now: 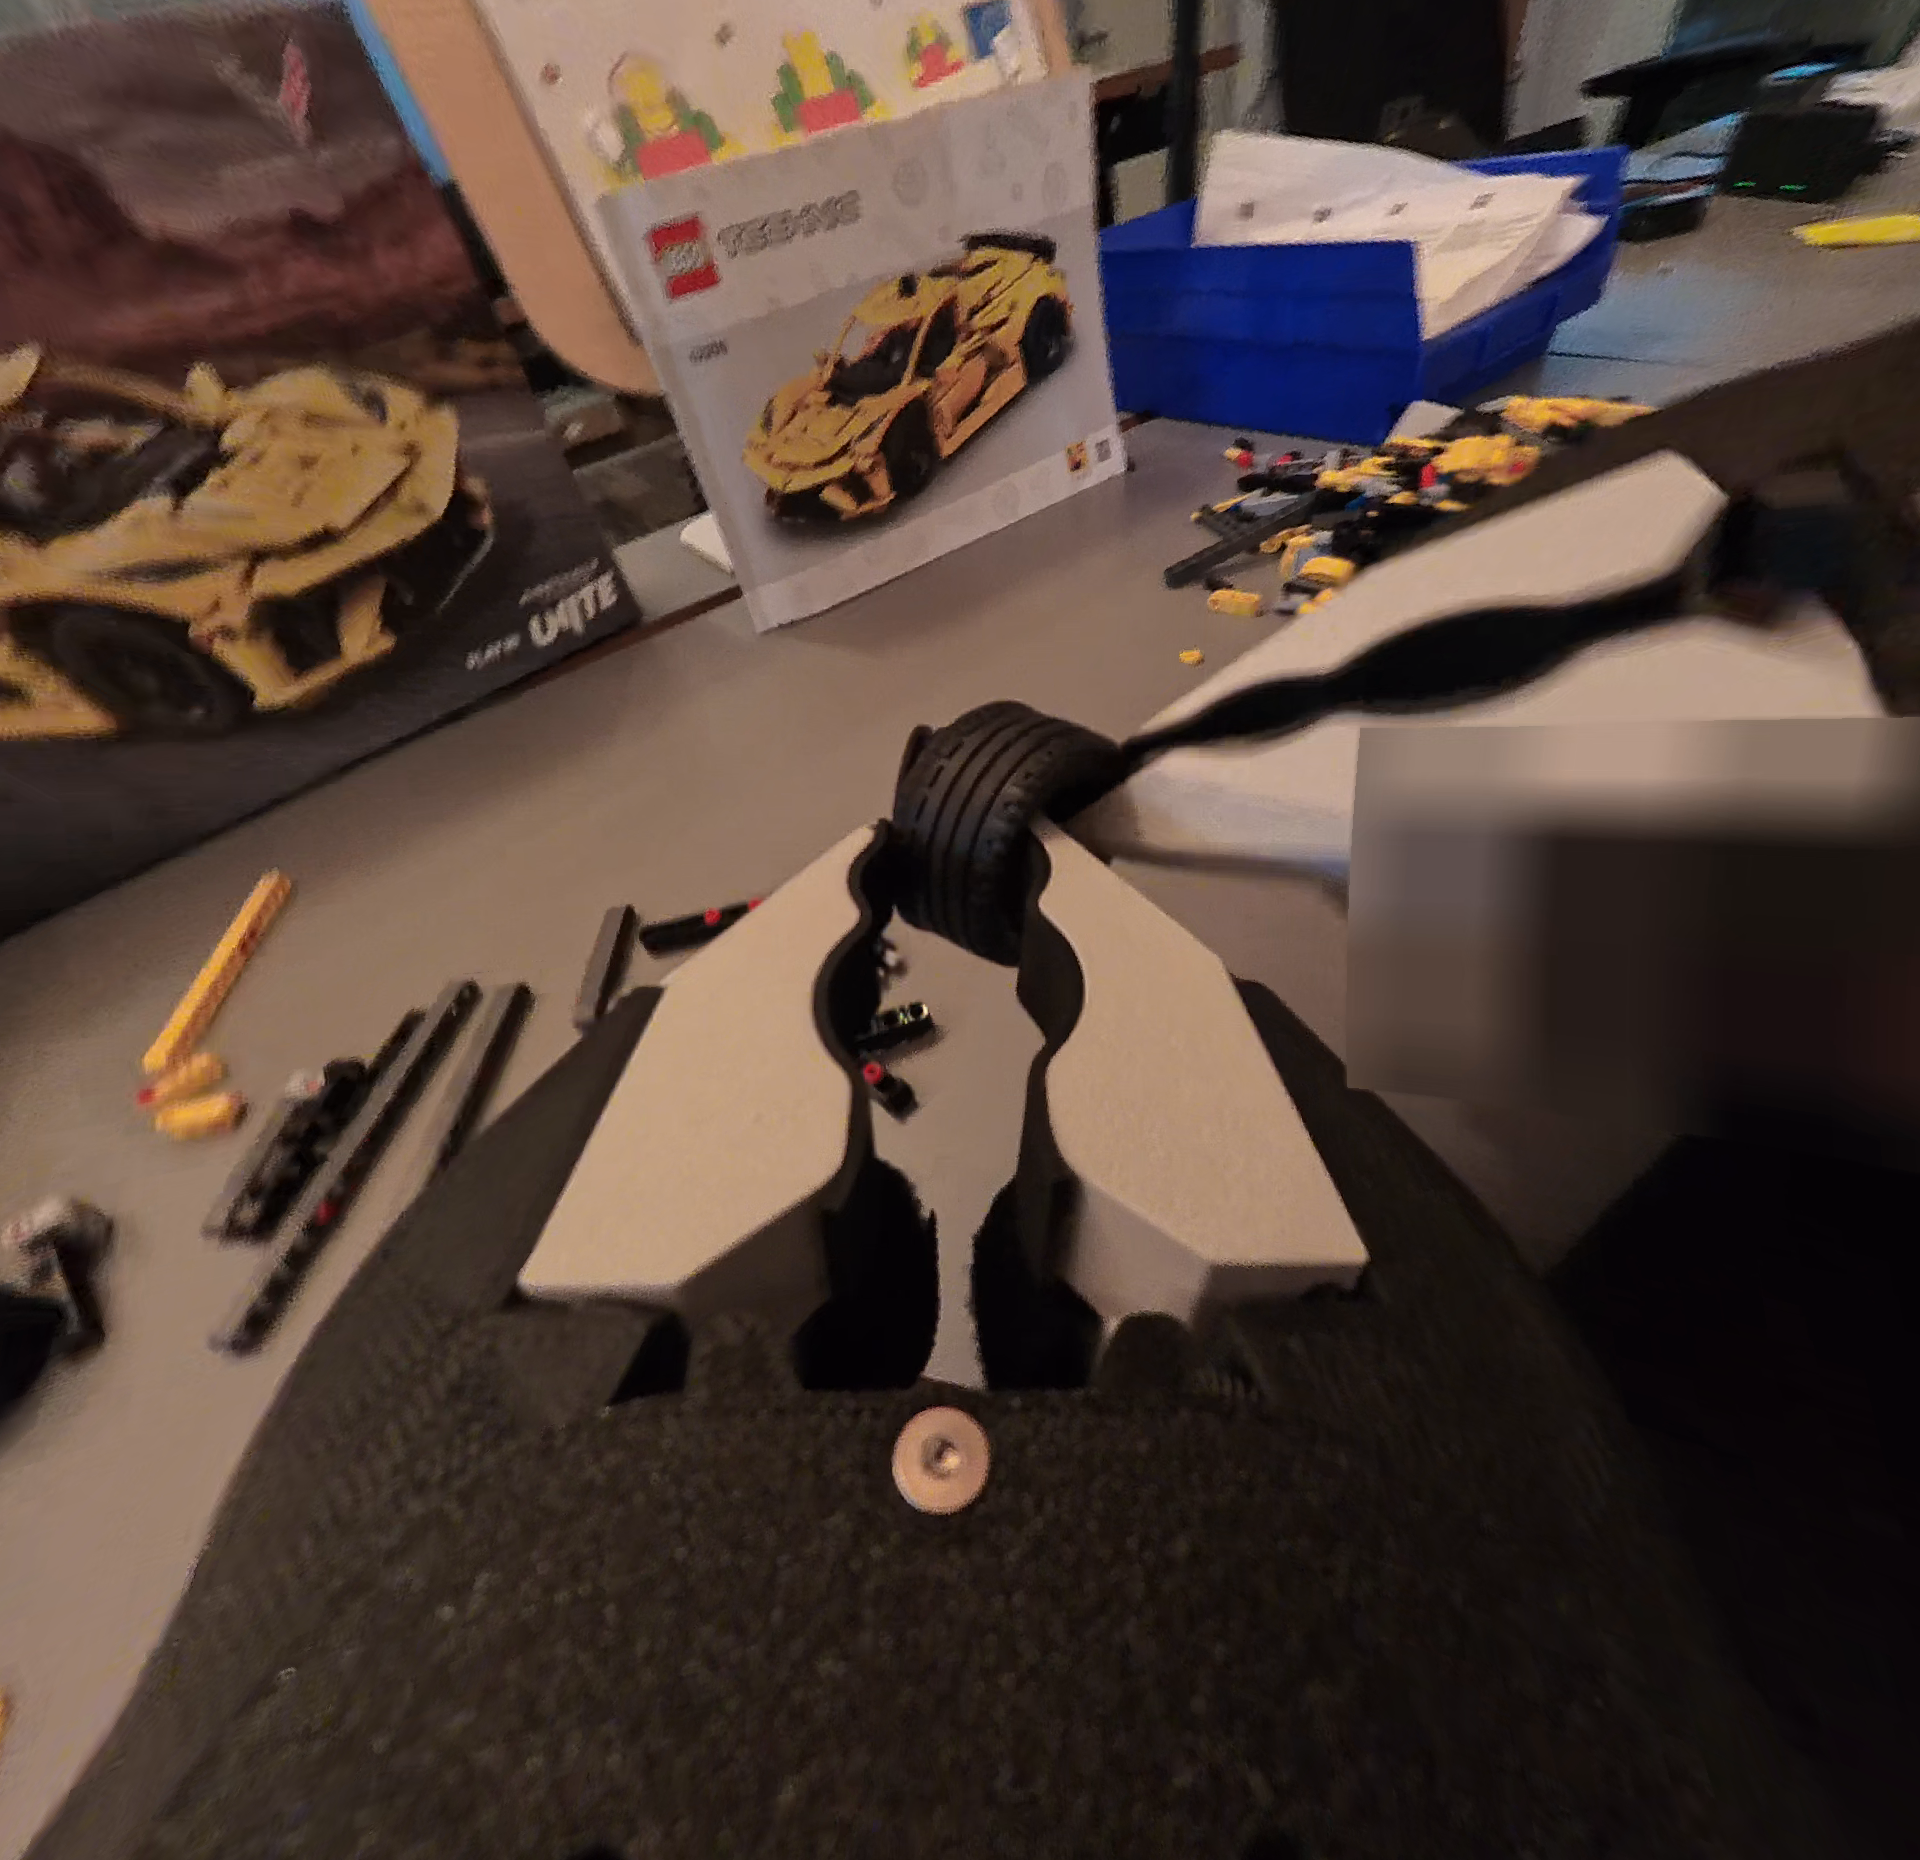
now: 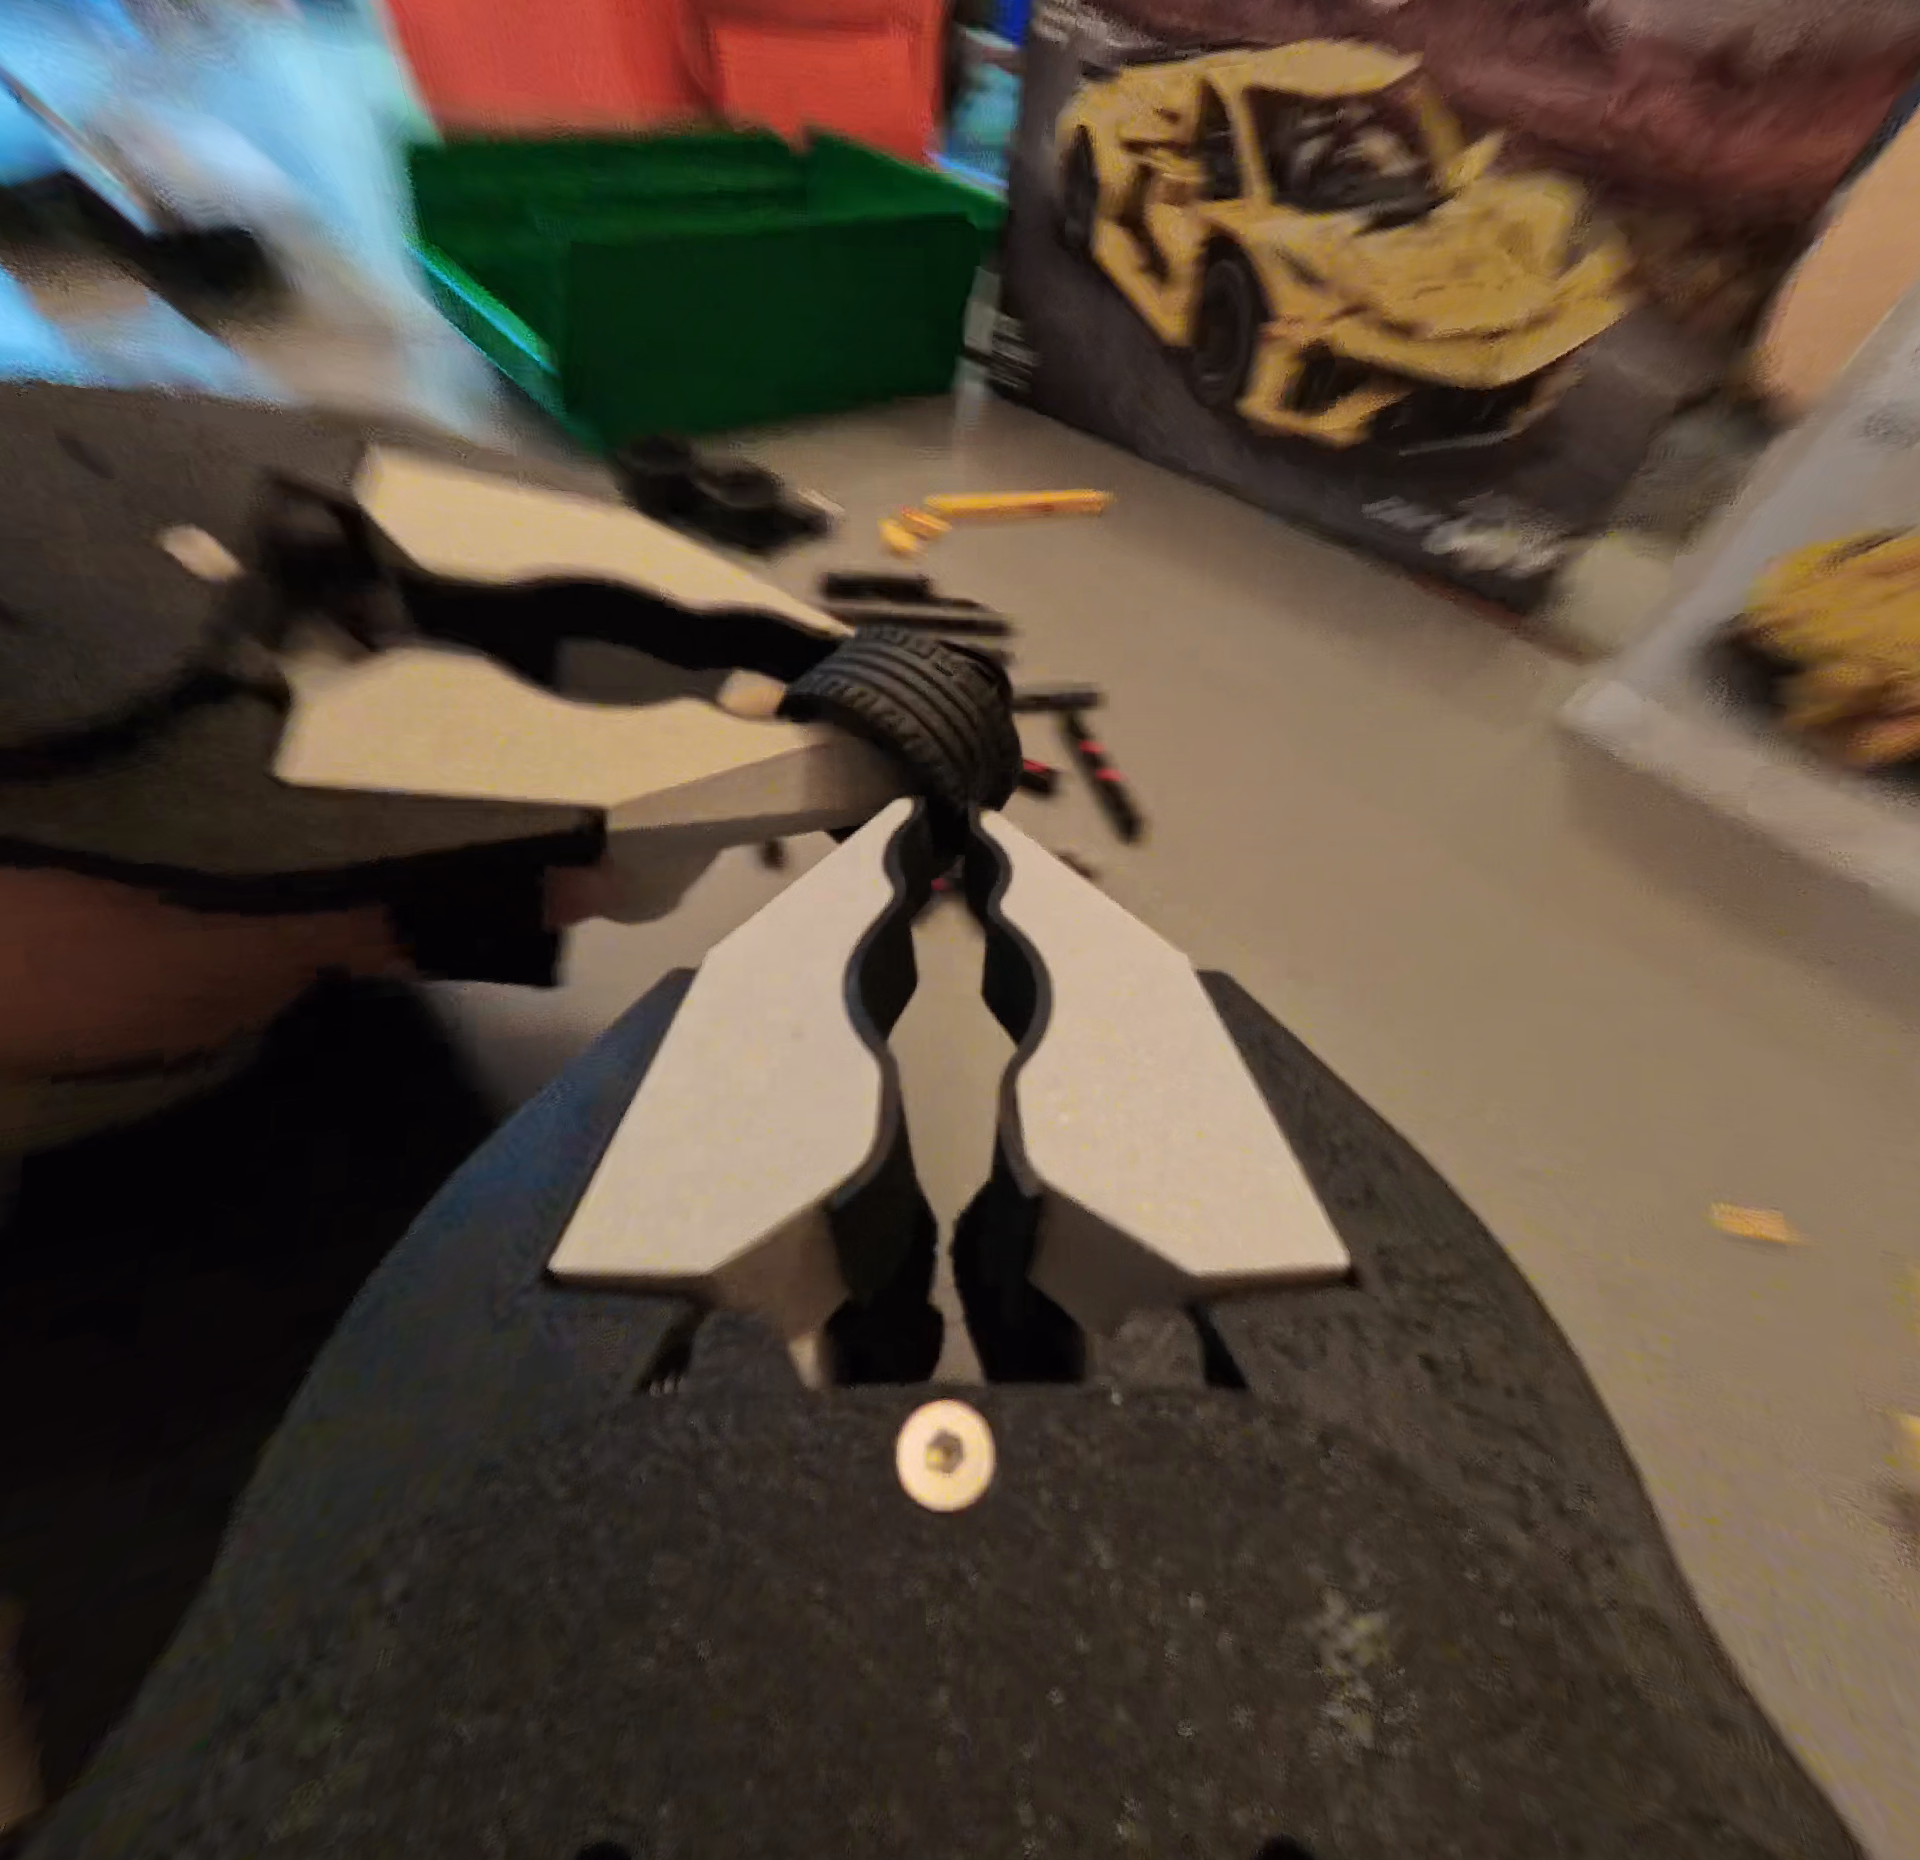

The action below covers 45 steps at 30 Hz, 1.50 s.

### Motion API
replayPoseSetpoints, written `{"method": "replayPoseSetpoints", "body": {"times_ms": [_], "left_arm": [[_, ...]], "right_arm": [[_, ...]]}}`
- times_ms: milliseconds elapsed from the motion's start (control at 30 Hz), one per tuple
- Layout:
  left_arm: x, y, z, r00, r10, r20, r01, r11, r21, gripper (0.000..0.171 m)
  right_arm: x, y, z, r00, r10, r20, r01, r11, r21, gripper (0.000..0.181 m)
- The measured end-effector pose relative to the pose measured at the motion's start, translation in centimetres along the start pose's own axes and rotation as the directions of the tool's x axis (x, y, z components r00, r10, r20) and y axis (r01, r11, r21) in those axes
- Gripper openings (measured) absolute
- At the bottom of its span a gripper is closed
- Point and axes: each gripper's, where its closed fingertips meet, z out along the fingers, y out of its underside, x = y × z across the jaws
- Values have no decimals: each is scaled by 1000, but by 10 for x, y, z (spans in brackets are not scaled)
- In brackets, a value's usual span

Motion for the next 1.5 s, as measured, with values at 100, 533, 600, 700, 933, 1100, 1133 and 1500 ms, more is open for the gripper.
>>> {"method": "replayPoseSetpoints", "body": {"times_ms": [100,533,600,700,933,1100,1133,1500], "left_arm": [[8,-16,-12,959,272,-83,-259,956,139,21],[41,-10,-25,779,575,-251,-496,809,314,22],[39,-11,-25,800,529,-282,-455,842,290,22],[33,-10,-17,855,438,-277,-392,896,208,23],[28,-6,-9,793,-390,-467,391,915,-101,30],[35,-36,-13,390,-659,-643,762,623,-176,30],[33,-36,-13,380,-665,-643,778,606,-167,22],[33,-34,-22,439,-583,-684,697,701,-151,4]], "right_arm": [[-5,-9,-22,801,390,454,-404,912,-71,26],[-24,-10,-28,346,633,692,-617,710,-340,29],[-24,-11,-27,333,644,688,-634,693,-343,30],[-18,-12,-21,336,665,667,-671,666,-325,29],[29,-22,-21,743,447,498,-553,829,81,28],[12,-32,-19,785,371,496,-500,852,154,29],[12,-33,-20,777,378,503,-512,845,156,28],[10,-25,-28,583,514,630,-646,763,-24,27]]}}
